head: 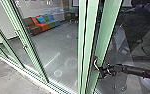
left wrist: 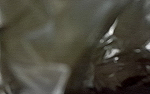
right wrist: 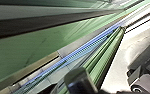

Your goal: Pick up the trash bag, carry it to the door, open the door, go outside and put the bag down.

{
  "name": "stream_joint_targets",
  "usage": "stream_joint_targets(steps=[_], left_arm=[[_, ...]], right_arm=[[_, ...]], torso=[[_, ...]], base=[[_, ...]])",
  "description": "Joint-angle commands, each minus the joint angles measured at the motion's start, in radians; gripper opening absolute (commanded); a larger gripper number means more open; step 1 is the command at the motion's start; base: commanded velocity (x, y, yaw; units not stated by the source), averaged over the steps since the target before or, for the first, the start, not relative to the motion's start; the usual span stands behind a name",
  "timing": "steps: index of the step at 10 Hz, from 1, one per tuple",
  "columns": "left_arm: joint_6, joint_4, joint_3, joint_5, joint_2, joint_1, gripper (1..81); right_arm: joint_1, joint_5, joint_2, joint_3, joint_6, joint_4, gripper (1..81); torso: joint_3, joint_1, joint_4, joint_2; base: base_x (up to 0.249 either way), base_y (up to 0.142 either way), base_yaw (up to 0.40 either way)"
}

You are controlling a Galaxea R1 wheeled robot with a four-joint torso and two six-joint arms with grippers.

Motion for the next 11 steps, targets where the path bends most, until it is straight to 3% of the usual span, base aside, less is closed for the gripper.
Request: stream_joint_targets(steps=[1,11], left_arm=[[0.005,-0.004,0.010,0.087,-0.010,-0.006,1.0],[0.007,-0.003,0.009,0.087,-0.007,0.000,1.0]], right_arm=[[0.301,-0.055,-0.109,-0.030,-0.040,0.018,81.1],[0.413,-0.055,-0.336,0.042,-0.043,0.015,81.1]], torso=[[0.000,0.000,0.000,0.000],[-0.002,0.007,0.000,0.004]], base=[[0.116,0.000,0.000],[0.000,0.000,0.000]])
